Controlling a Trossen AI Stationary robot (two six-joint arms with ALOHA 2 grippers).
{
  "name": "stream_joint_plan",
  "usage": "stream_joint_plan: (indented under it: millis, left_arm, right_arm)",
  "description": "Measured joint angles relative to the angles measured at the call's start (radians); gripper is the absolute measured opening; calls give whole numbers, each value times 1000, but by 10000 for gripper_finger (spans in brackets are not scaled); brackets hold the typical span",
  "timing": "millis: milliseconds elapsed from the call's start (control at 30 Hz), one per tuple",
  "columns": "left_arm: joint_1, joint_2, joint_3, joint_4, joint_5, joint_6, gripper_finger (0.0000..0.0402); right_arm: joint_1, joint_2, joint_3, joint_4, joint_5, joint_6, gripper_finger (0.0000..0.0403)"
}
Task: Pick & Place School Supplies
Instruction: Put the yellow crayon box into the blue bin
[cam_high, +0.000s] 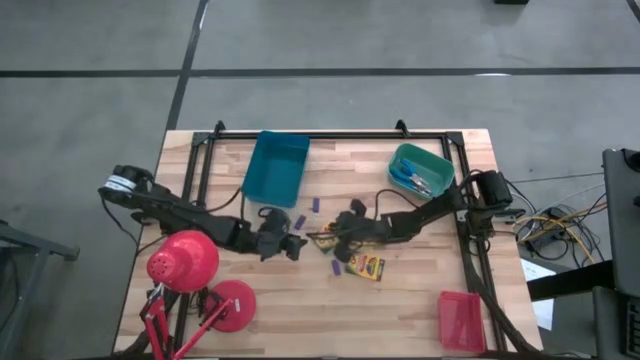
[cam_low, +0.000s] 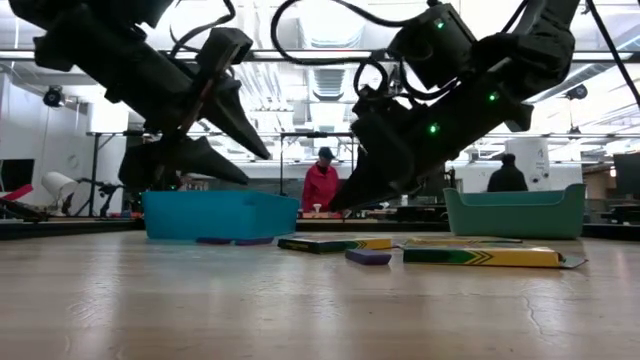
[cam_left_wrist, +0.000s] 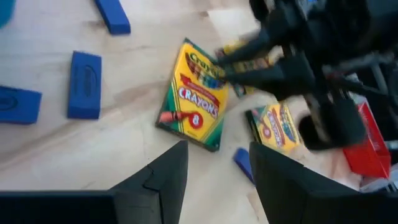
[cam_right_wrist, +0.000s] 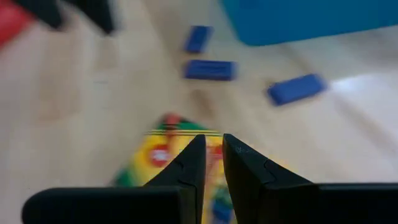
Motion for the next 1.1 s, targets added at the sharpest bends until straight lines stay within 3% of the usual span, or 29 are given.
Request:
stream_joint_plan:
  millis: [433, 633, 767, 1100]
  left_arm:
    - [5, 117, 1, 13, -56, -47, 177]
    - [15, 146, 3, 58, -55, -31, 177]
    - [37, 154, 3, 72, -37, -14, 177]
    - [99, 154, 3, 100, -15, 91, 177]
  right_arm:
    - [63, 5, 3, 67, -23, 33, 52]
    - [68, 6, 4, -85, 109, 122, 52]
    - [68, 8, 2, -162, 113, 166, 52]
    - [109, 8, 2, -16, 103, 183, 52]
